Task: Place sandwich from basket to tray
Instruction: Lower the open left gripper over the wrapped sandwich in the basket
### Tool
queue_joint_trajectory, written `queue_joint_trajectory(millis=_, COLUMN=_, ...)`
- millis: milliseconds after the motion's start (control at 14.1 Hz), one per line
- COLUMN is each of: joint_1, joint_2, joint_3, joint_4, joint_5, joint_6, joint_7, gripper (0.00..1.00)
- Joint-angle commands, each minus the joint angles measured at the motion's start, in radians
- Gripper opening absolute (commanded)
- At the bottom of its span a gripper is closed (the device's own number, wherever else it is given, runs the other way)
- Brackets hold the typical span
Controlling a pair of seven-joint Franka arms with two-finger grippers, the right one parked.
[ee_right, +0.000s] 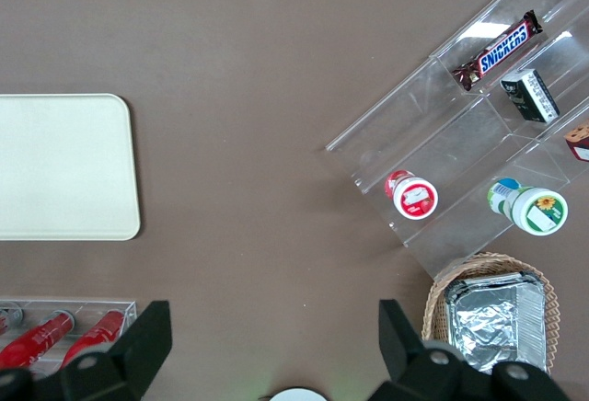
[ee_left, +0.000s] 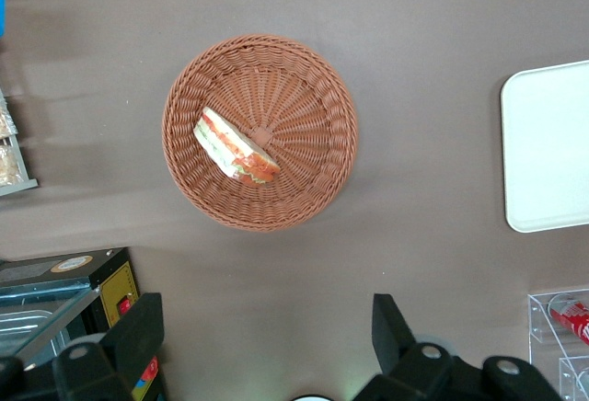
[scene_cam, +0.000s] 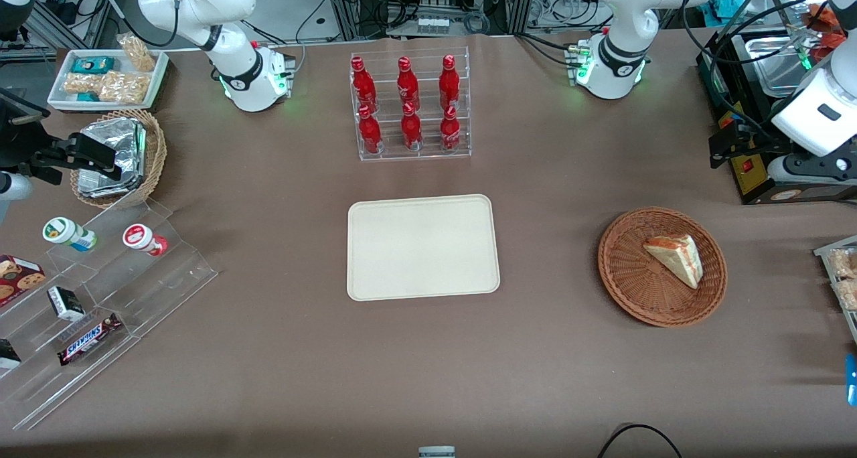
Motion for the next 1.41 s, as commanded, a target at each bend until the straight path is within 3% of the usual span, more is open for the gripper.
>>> queue_joint_trajectory(millis=0, joint_1=0.011, joint_2=0.003, joint_3=-0.005, joint_4=-0.035, joint_5=-0.008, joint_6=0.009, joint_7=-0.01, gripper=1.0)
queue_joint_trajectory(millis=283, joint_1=0.047, joint_2=0.036, joint_3=0.012, joint_4=-0.158, joint_5=-0.005, joint_6=0.083, joint_7=-0.012, gripper=1.0)
queue_joint_trajectory(millis=848, joint_1=0.158, joint_2=0.052, joint_3=0.013, joint_4=-0.553, joint_5=-0.011, joint_6=0.668, joint_7=-0.018, gripper=1.0)
queue_joint_trajectory(millis=919, joint_1=0.168, joint_2=0.064, joint_3=0.013, joint_4=-0.574, joint_5=-0.014, joint_6=0.715, joint_7=-0.06, gripper=1.0)
queue_joint_trajectory(millis=1343, joint_1=0.159, joint_2=0.193, joint_3=0.01, joint_4=-0.582, joint_5=-0.019, joint_6=0.892, joint_7=-0.704, gripper=1.0)
